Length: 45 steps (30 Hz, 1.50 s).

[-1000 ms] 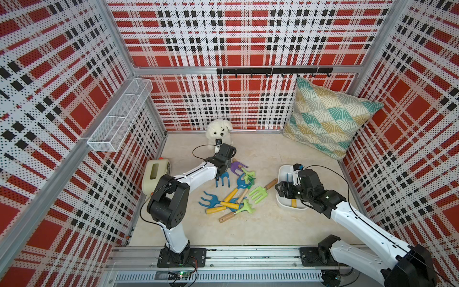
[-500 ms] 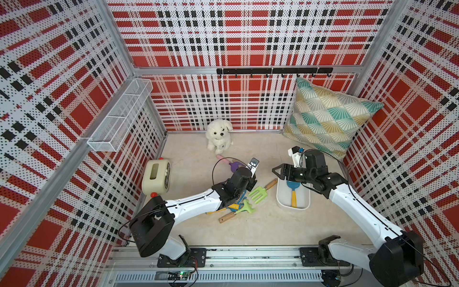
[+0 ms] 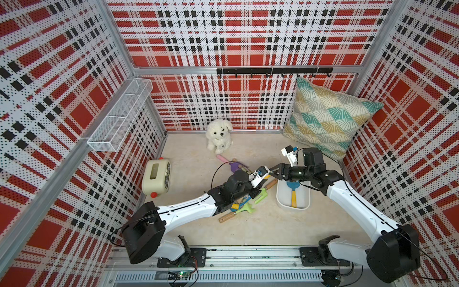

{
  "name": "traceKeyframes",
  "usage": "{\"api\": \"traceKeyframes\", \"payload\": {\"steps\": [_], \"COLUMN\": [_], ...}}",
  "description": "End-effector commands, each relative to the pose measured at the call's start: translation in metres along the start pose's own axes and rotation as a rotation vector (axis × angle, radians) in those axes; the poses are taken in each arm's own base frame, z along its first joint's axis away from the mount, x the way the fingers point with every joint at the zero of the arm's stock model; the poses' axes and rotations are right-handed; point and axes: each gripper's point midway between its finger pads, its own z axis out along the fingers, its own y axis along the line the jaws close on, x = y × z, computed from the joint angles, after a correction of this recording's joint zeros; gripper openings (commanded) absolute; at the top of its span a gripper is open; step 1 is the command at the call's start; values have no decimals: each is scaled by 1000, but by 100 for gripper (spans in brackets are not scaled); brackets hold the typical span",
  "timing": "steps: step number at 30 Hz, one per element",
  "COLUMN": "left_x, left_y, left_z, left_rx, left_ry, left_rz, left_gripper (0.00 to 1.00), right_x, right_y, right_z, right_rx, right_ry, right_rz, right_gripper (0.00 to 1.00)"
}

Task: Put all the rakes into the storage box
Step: Pick up the rake at the center of the board, then place the rake in the storage box.

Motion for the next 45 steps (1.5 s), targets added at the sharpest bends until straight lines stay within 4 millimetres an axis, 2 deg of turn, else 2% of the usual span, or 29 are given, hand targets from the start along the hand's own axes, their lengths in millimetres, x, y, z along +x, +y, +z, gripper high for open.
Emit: {"api": "traceKeyframes", "payload": {"steps": [1,3,8,11,13,16,18,19,20,22,27,28,30,32,35,38,41,42,43,45], "left_x": [-15,-15,-15,-12,-11,-10,-12,-13,-14,-17,-35,-38,-41,-34,-14,11,30,35,39,47], "left_y": [-7,-9,-15,-16,-16,-12,-10,-8,-6,0,21,26,39,54,80,97,99,100,102,106], "left_z": [-5,-5,-9,-9,-9,-9,-9,-9,-9,-11,-33,-40,-55,-67,-77,-82,-81,-79,-77,-74], "left_rx": [30,36,61,67,62,41,29,20,11,0,-4,-8,-21,-52,-105,-147,-180,-190,-201,-200], "left_ry": [-36,-34,-37,-31,-33,-36,-41,-41,-40,-46,-135,-161,-208,-230,-213,-180,-154,-146,-141,-135], "left_rz": [44,53,60,61,56,47,37,27,13,-19,-173,-220,-312,-413,-556,-675,-729,-743,-763,-804], "left_gripper": [0,0,0,0,0,0,0,8,24,40,73,100,99,99,99,99,99,99,99,99], "right_x": [9,9,9,10,11,15,16,16,14,10,-12,-19,-31,-40,-50,-54,-49,-47,-72,-75], "right_y": [2,0,-5,-5,-4,-1,0,-2,-3,-8,-20,-21,-23,-6,21,34,34,33,-32,-38], "right_z": [11,16,24,28,31,33,32,31,28,21,-8,-19,-43,-58,-80,-91,-93,-91,-154,-161], "right_rx": [-21,-11,7,13,10,15,24,36,55,108,283,333,437,417,372,350,345,345,955,1051], "right_ry": [33,40,45,50,57,61,54,45,26,-9,-150,-193,-269,-323,-398,-435,-435,-430,-522,-514], "right_rz": [-7,-5,8,9,7,2,0,1,-1,-7,-60,-83,-141,-167,-203,-221,-224,-224,-471,-519], "right_gripper": [69,67,51,49,40,31,19,13,7,2,0,0,0,0,0,0,0,0,0,0]}}
